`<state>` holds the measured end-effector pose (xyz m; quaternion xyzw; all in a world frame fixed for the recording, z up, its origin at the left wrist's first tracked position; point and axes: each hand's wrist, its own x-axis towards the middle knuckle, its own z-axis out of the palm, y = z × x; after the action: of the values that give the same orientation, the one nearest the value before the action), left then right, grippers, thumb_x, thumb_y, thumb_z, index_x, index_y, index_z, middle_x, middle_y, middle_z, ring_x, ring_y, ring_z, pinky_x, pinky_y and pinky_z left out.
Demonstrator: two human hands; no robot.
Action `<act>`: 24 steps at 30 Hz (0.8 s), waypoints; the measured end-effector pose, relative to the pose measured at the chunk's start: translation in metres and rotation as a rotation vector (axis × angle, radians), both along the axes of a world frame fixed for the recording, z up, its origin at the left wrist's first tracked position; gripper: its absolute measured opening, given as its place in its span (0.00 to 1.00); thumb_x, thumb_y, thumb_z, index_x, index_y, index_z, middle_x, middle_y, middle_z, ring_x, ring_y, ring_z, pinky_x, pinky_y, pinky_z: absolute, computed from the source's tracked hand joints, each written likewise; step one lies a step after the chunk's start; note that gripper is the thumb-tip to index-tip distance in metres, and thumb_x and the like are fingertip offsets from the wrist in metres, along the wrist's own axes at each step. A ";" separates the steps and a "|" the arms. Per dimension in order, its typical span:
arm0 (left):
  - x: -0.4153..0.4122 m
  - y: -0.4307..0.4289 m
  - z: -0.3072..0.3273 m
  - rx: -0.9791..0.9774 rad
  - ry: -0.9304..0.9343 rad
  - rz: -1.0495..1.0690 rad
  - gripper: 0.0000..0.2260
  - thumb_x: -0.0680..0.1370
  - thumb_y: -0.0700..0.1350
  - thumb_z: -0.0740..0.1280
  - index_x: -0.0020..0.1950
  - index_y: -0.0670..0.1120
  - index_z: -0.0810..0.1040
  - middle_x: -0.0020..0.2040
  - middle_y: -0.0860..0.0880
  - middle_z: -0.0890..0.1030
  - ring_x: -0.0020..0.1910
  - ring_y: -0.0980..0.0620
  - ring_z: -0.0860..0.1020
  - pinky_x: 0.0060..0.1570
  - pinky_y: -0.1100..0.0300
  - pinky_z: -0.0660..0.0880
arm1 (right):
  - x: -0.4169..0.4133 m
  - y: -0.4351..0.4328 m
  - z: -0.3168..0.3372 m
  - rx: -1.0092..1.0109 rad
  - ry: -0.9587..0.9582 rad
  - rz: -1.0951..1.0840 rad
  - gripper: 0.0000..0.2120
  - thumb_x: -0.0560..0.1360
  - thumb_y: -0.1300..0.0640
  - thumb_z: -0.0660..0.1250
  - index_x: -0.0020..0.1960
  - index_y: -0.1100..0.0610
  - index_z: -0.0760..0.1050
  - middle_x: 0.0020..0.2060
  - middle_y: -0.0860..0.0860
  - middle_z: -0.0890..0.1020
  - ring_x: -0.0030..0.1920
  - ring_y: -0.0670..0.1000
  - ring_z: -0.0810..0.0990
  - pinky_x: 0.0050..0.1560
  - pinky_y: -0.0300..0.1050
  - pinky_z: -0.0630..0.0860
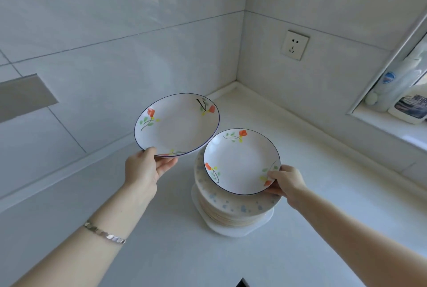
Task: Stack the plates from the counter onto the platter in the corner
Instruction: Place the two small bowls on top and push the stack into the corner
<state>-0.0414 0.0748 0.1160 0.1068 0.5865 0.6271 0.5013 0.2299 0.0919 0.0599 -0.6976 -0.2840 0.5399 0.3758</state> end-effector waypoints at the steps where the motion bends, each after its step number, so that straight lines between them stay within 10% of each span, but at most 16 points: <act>1: 0.002 0.000 -0.001 -0.003 0.000 -0.001 0.10 0.76 0.32 0.55 0.39 0.39 0.74 0.38 0.42 0.78 0.24 0.53 0.81 0.24 0.64 0.78 | 0.000 -0.001 -0.001 0.005 0.007 0.016 0.09 0.70 0.75 0.57 0.39 0.66 0.73 0.26 0.58 0.77 0.22 0.52 0.78 0.23 0.41 0.78; 12: 0.038 -0.003 -0.002 -0.019 0.124 -0.149 0.11 0.77 0.32 0.56 0.38 0.39 0.75 0.34 0.43 0.80 0.21 0.54 0.80 0.24 0.64 0.78 | 0.022 -0.002 0.017 0.059 -0.843 0.456 0.17 0.76 0.48 0.59 0.61 0.54 0.69 0.37 0.52 0.81 0.37 0.54 0.77 0.35 0.42 0.69; 18: 0.067 0.005 -0.008 -0.051 0.209 -0.363 0.10 0.77 0.34 0.57 0.37 0.36 0.73 0.34 0.39 0.78 0.20 0.51 0.80 0.24 0.61 0.79 | 0.025 0.002 0.050 0.216 -0.229 0.353 0.15 0.79 0.47 0.56 0.56 0.56 0.72 0.34 0.51 0.79 0.28 0.48 0.75 0.28 0.38 0.69; 24: 0.079 0.004 -0.026 -0.146 0.294 -0.574 0.09 0.78 0.36 0.57 0.42 0.37 0.74 0.36 0.40 0.80 0.22 0.51 0.81 0.26 0.61 0.80 | 0.028 -0.002 0.033 0.138 -0.335 0.446 0.06 0.76 0.61 0.61 0.40 0.58 0.73 0.28 0.52 0.79 0.25 0.48 0.71 0.26 0.37 0.65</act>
<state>0.0376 0.0787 0.0897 0.3209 0.6420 0.3944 0.5739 0.2580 0.0896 0.0930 -0.6700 -0.5248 0.4659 0.2421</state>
